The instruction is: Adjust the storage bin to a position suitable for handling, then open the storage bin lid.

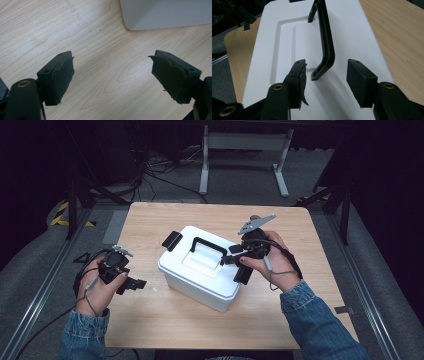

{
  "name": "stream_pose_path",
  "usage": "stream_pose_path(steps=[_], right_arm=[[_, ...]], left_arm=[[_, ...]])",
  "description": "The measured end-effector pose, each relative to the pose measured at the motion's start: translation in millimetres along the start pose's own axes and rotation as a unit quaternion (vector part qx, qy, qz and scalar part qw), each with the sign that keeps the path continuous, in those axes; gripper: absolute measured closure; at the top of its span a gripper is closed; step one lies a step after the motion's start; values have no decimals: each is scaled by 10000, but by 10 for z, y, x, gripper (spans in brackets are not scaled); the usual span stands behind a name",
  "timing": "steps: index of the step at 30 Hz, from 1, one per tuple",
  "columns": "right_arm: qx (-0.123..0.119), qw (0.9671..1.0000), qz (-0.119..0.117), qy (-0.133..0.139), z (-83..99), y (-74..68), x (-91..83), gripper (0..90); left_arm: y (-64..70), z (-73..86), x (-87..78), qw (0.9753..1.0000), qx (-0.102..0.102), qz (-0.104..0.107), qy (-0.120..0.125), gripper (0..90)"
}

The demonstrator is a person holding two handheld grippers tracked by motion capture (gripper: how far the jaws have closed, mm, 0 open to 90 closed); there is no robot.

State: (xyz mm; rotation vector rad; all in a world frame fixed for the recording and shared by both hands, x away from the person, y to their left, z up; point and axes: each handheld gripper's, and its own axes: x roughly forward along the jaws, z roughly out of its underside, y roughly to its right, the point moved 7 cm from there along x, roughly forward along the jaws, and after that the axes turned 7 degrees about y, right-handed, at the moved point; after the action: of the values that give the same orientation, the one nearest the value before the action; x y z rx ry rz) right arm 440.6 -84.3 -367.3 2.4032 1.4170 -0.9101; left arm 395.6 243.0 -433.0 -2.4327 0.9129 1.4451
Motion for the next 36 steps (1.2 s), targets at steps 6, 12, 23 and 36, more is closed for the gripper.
stream_pose_path(steps=[6, 12, 23, 36], right_arm=[[-31, 9999, -56, -152, -8, -26, 125, 643], [-144, 9991, -158, -361, -3, -95, 179, 826], [-19, 9993, -176, -325, 9, -112, 192, 845], [-55, 9996, -75, -264, 5, -129, 190, 847]], left_arm=[[-5, -14, 14, 10000, 15, 20, -16, 187], [-17, -85, 52, 10000, 59, 30, -1, 187], [5, -182, 119, 9998, 125, 124, -13, 187], [7, -183, 123, 9998, 160, 113, -32, 187]])
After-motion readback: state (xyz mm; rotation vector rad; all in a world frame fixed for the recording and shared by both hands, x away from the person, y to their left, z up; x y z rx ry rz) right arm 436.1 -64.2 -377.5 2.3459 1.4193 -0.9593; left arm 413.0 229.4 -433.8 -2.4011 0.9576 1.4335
